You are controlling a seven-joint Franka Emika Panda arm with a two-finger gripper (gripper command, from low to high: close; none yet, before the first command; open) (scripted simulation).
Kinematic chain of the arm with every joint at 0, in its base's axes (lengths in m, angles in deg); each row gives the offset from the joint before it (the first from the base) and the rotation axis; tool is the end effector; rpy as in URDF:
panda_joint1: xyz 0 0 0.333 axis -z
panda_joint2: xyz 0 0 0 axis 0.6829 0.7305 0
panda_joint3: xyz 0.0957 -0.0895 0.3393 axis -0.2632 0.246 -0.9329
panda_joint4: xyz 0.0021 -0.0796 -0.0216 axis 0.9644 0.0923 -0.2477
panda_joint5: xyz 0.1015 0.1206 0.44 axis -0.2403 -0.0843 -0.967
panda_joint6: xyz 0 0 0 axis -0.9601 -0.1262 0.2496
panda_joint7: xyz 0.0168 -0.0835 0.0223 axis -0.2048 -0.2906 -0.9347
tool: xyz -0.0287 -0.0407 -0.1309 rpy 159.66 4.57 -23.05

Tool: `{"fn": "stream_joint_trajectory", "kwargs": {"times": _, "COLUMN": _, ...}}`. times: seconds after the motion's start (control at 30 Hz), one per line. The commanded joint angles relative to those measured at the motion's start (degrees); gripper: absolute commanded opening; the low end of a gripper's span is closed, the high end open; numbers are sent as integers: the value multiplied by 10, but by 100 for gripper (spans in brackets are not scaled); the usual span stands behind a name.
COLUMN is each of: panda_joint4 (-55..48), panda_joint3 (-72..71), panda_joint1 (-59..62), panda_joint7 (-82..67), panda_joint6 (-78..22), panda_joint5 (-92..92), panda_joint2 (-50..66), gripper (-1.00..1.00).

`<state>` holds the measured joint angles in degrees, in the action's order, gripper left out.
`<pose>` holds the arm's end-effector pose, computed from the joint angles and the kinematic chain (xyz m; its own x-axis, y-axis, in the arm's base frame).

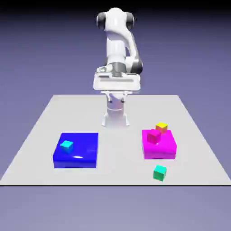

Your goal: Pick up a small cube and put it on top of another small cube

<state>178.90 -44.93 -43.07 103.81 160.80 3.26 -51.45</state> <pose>0.4554 0.0130 0.4193 0.5339 -0.6785 0.5046 -0.4901 -0.7346 -0.4692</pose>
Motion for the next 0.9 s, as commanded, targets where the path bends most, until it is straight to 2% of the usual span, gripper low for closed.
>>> {"fn": "stream_joint_trajectory", "kwargs": {"times": 0.0, "panda_joint4": -11, "panda_joint3": -12, "panda_joint1": 6, "panda_joint7": 25, "panda_joint6": -9, "panda_joint5": 11, "panda_joint2": 19, "gripper": 0}}
{"fn": "stream_joint_trajectory", "kwargs": {"times": 0.87, "panda_joint4": -283, "panda_joint3": -332, "panda_joint1": 154, "panda_joint7": 673, "panda_joint6": -235, "panda_joint5": 290, "panda_joint2": 521, "gripper": 0}}
